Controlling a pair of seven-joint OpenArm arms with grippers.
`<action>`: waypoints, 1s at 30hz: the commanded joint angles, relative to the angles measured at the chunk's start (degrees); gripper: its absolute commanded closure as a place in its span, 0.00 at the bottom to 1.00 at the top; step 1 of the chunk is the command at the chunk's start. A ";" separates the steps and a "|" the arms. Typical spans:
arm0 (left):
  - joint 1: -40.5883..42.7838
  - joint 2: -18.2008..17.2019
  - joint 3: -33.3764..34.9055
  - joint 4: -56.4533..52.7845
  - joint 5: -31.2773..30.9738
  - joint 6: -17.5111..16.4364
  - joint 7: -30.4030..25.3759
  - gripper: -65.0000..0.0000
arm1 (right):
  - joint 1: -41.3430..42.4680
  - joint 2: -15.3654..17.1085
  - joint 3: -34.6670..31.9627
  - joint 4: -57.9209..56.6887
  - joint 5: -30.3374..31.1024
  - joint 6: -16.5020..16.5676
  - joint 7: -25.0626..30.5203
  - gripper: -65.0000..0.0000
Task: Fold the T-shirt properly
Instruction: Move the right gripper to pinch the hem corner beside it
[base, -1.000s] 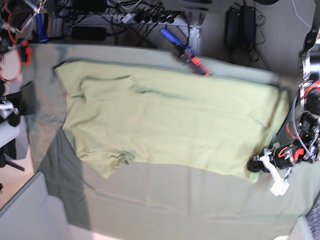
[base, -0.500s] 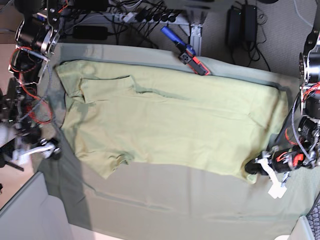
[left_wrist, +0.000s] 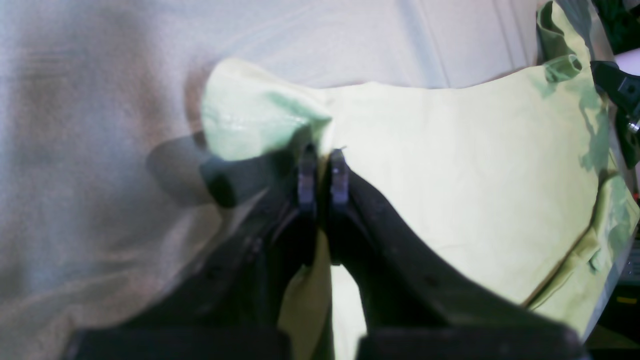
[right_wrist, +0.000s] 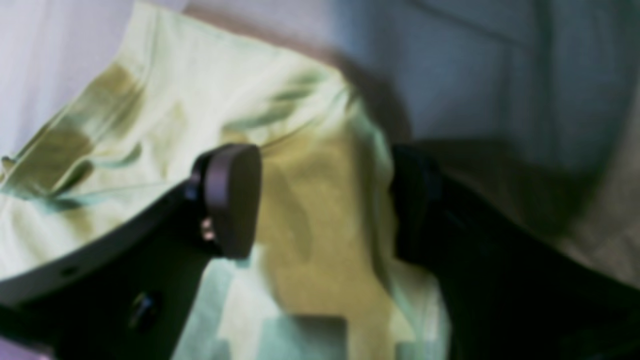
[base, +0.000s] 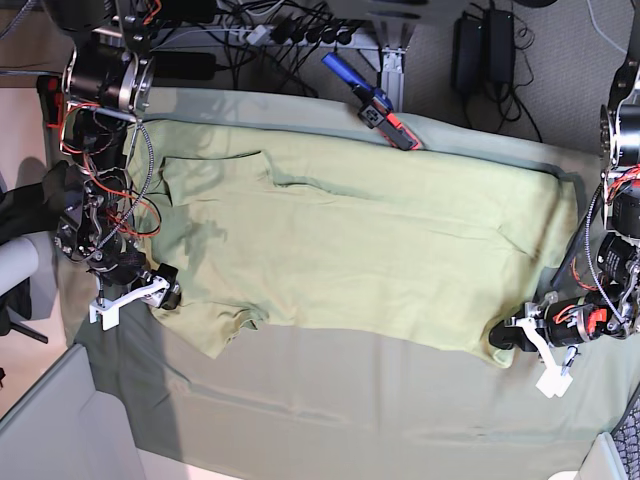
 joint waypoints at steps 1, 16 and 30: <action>-1.86 -0.79 -0.11 0.83 -1.18 -0.69 -0.63 1.00 | 1.60 0.83 0.11 1.81 0.63 0.52 0.87 0.40; -1.86 -2.10 -0.11 0.83 -1.18 -0.69 -0.59 1.00 | 1.60 4.79 0.20 4.46 6.86 0.70 1.73 1.00; -0.50 -6.21 -0.11 0.85 -9.35 -0.69 6.27 1.00 | 0.48 9.62 0.24 5.46 10.62 2.64 -3.76 1.00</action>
